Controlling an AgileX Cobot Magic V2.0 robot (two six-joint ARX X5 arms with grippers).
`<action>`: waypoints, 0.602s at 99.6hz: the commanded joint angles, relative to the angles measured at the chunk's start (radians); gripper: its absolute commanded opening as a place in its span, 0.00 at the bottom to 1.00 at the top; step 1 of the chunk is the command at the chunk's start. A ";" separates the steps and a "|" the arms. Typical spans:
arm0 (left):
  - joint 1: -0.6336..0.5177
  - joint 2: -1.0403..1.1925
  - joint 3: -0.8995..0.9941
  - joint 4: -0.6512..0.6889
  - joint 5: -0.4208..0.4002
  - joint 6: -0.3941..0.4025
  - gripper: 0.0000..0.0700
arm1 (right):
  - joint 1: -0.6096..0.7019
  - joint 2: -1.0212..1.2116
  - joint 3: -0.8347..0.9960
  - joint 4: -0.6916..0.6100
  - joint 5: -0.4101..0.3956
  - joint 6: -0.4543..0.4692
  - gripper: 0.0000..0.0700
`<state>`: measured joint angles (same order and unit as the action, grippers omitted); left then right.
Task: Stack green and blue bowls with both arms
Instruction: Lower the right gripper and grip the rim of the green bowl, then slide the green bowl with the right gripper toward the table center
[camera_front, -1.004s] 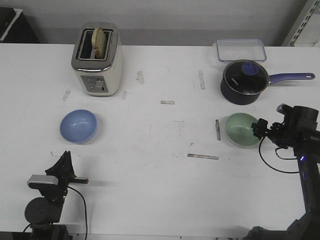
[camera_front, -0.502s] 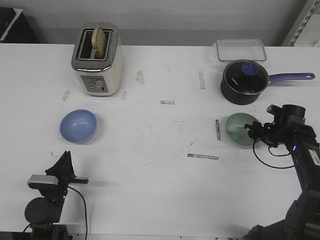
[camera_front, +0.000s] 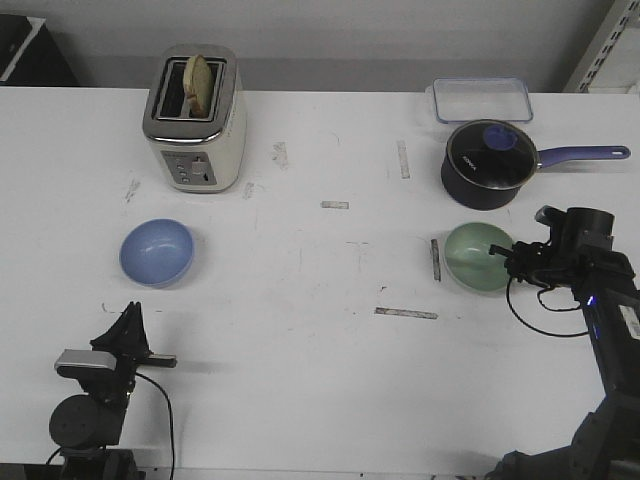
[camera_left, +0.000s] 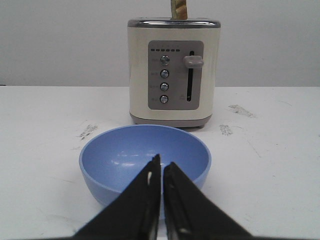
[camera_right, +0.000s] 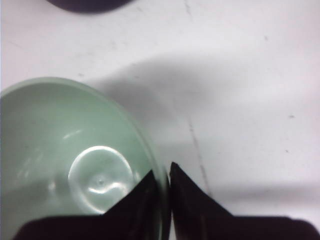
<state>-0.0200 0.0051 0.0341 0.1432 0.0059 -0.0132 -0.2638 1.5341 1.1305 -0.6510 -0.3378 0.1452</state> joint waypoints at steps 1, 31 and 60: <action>0.002 -0.002 -0.022 0.015 0.003 0.005 0.00 | 0.020 -0.013 0.016 0.008 -0.004 0.028 0.01; 0.002 -0.002 -0.022 0.015 0.003 0.005 0.00 | 0.241 -0.021 0.016 0.036 0.000 0.175 0.01; 0.002 -0.002 -0.022 0.015 0.003 0.005 0.00 | 0.533 -0.014 0.016 0.107 0.155 0.327 0.01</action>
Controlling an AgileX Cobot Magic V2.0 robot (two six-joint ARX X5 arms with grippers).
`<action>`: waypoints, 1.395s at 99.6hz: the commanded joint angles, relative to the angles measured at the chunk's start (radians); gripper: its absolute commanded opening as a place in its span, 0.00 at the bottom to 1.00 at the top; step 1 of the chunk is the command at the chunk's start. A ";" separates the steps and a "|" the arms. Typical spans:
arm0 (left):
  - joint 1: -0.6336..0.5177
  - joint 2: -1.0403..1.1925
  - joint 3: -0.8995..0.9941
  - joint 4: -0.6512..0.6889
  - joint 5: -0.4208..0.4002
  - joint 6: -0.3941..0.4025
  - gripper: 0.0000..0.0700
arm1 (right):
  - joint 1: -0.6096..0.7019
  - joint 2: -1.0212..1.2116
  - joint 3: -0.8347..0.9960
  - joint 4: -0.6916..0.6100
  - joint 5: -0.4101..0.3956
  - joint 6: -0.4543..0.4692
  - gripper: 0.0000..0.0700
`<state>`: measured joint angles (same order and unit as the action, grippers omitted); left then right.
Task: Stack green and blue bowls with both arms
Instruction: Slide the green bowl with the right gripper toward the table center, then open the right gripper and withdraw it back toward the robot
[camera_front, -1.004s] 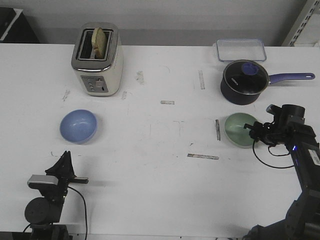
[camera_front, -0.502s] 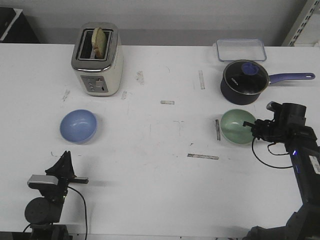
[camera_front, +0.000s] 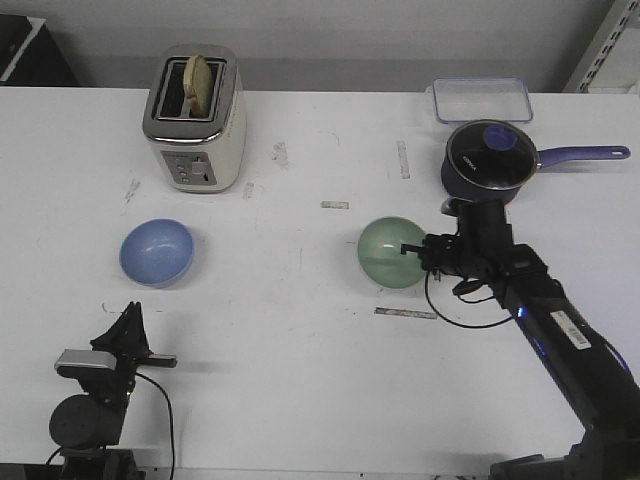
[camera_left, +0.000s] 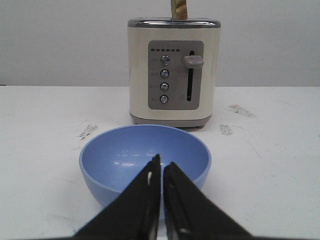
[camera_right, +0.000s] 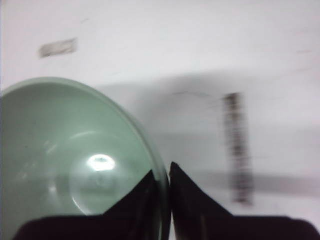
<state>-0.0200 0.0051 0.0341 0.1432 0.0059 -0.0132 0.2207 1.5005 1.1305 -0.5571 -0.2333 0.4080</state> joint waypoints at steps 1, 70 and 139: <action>0.002 -0.002 -0.022 0.015 0.003 0.005 0.00 | 0.058 0.020 0.016 0.015 0.058 0.068 0.01; 0.002 -0.002 -0.022 0.015 0.003 0.005 0.00 | 0.332 0.156 0.016 0.116 0.110 0.198 0.01; 0.002 -0.002 -0.022 0.015 0.003 0.005 0.00 | 0.319 0.109 0.016 0.116 0.110 0.102 0.68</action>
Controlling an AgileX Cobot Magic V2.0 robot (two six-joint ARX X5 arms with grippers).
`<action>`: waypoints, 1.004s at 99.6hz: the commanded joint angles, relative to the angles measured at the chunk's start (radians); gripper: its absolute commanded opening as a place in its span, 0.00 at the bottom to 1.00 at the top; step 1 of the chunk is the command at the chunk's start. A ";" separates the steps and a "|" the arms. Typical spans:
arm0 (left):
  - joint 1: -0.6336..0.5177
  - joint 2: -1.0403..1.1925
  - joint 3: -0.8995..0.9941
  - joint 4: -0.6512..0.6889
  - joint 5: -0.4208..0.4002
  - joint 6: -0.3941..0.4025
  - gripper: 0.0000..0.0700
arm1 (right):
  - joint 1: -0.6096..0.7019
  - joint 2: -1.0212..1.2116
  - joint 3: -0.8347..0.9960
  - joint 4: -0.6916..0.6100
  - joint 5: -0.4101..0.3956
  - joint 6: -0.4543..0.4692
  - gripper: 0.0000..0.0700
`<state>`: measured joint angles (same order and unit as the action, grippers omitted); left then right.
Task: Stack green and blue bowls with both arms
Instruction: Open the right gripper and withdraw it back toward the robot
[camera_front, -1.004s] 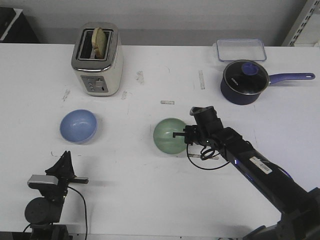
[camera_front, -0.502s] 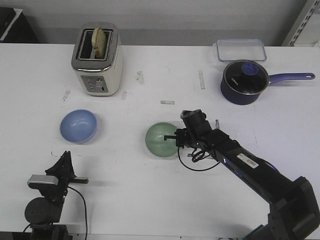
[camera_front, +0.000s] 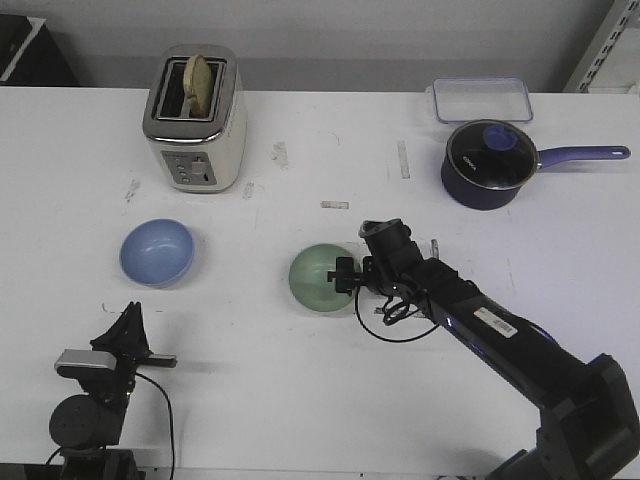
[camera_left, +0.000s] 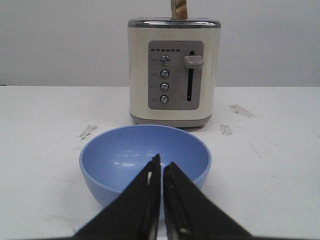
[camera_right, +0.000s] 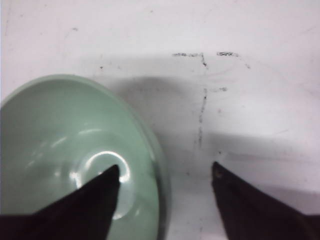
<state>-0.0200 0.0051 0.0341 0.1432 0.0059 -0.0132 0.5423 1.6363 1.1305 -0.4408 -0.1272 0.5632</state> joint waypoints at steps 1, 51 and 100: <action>0.002 -0.002 -0.022 0.015 0.003 0.005 0.00 | -0.005 -0.031 0.016 -0.001 0.004 -0.060 0.68; 0.002 -0.002 -0.022 0.015 0.003 0.005 0.00 | -0.093 -0.304 -0.093 0.152 0.000 -0.529 0.35; 0.002 -0.002 -0.022 0.015 0.003 0.005 0.00 | -0.307 -0.612 -0.437 0.528 0.002 -0.503 0.00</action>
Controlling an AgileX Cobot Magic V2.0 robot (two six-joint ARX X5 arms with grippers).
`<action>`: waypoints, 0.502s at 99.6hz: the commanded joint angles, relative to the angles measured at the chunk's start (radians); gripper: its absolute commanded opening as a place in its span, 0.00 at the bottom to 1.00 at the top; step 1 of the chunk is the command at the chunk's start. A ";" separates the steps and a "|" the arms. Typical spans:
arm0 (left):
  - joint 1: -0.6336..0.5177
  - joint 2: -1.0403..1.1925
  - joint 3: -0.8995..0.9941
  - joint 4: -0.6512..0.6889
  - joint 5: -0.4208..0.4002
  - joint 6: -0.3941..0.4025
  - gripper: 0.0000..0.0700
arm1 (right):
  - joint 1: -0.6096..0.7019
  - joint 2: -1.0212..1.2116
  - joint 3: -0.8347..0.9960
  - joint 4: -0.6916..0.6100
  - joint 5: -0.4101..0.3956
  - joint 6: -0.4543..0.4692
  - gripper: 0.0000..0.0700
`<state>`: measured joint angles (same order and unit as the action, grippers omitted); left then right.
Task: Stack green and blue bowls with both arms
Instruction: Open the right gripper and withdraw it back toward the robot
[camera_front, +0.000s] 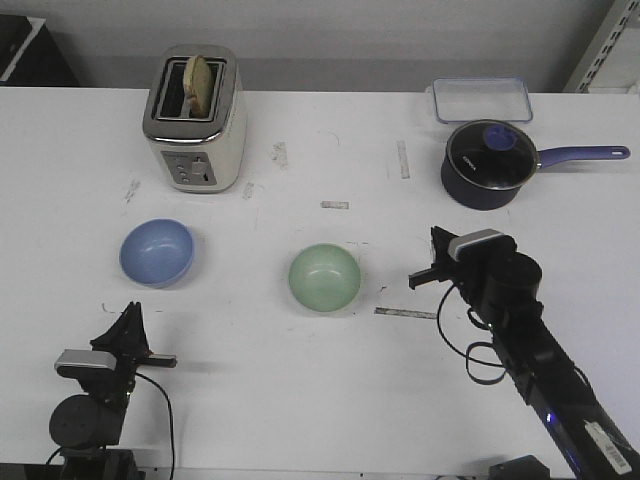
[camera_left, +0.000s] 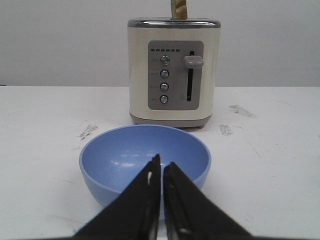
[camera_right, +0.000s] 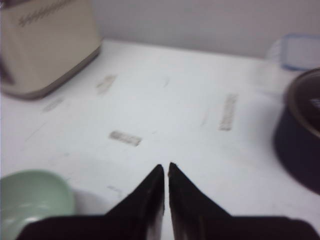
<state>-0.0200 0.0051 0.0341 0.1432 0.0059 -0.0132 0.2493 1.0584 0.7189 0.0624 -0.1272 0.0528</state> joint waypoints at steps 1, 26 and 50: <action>0.002 -0.002 -0.022 0.015 0.003 0.005 0.00 | -0.018 -0.043 -0.032 0.025 0.002 0.010 0.00; 0.002 -0.002 -0.022 0.015 0.003 0.005 0.00 | -0.152 -0.281 -0.178 0.004 0.029 0.055 0.00; 0.002 -0.002 -0.022 0.015 0.003 0.005 0.00 | -0.229 -0.497 -0.297 -0.004 0.028 0.055 0.00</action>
<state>-0.0200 0.0051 0.0341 0.1432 0.0059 -0.0132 0.0223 0.5865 0.4397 0.0528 -0.1005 0.0948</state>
